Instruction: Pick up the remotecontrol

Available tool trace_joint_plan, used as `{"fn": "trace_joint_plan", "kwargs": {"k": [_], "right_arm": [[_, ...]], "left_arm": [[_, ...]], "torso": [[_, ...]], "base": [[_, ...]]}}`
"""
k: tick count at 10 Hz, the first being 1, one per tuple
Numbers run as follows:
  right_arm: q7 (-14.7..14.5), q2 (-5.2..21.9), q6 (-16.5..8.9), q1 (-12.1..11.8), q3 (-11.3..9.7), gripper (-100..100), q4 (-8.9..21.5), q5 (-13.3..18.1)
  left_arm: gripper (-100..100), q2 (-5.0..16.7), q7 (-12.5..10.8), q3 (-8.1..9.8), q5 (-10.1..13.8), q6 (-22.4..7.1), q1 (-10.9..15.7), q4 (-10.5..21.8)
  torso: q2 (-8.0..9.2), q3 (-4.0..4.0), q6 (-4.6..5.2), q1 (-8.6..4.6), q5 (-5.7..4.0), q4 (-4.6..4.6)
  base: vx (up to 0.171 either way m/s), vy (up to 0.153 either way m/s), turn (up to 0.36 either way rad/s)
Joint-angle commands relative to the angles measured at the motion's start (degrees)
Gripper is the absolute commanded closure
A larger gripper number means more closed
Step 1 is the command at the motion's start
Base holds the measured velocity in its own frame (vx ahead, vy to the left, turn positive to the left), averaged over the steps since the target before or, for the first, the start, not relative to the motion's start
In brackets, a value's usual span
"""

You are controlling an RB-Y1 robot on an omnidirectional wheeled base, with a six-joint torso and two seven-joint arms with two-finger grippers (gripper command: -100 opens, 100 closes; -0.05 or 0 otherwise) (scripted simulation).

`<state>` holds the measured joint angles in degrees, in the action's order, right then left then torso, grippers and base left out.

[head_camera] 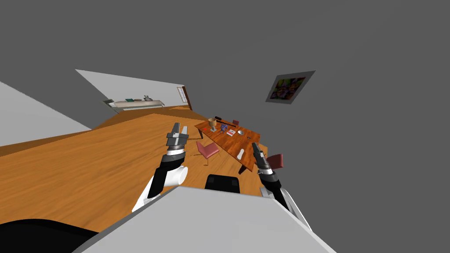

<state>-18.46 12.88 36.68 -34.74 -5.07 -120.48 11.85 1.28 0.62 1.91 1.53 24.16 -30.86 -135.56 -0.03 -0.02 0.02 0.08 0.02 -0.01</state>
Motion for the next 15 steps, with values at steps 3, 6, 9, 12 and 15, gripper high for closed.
{"fn": "trace_joint_plan", "kwargs": {"k": [3, 6, 9, 12, 15], "right_arm": [[-3.6, 2.9, -0.7, -0.8, -0.2, -100, 3.9, 5.7], [-5.5, 4.1, -0.7, -1.2, -0.3, -100, 6.2, 9.5], [-9.4, 6.4, -0.8, -1.7, -0.6, -100, 10.9, 14.8], [-11.3, 7.6, -0.9, -1.8, -0.7, -100, 14.0, 19.2], [-15.2, 9.9, -1.0, -1.9, -0.8, -100, 18.6, 24.5]], "left_arm": [[0, 0.0, 0.0, 0.00, 0.0, 0.0, 0.0, 0.0], [0, 0.0, 0.0, 0.00, 0.0, 0.0, 0.0, 0.0], [0, 0.0, 0.0, 0.00, 0.0, 0.0, 0.0, 0.0], [0, 0.0, 0.0, 0.00, 0.0, 0.0, 0.0, 0.0], [0, 0.0, 0.0, 0.01, 0.0, 0.0, 0.0, 0.0]], "torso": [[0.02, 0.01, 0.00, -0.01, 0.00, 0.00], [-0.01, 0.00, -0.03, -0.01, -0.01, 0.00], [-0.01, -0.01, 0.01, -0.03, 0.00, 0.00], [-0.03, -0.02, -0.03, -0.02, 0.00, 0.00], [-0.03, -0.02, 0.02, -0.04, 0.00, 0.00]], "base": [[0.006, 0.023, 0.185], [0.012, 0.018, 0.117], [0.017, 0.018, 0.203], [0.020, 0.016, 0.164], [0.023, 0.015, 0.209]]}}
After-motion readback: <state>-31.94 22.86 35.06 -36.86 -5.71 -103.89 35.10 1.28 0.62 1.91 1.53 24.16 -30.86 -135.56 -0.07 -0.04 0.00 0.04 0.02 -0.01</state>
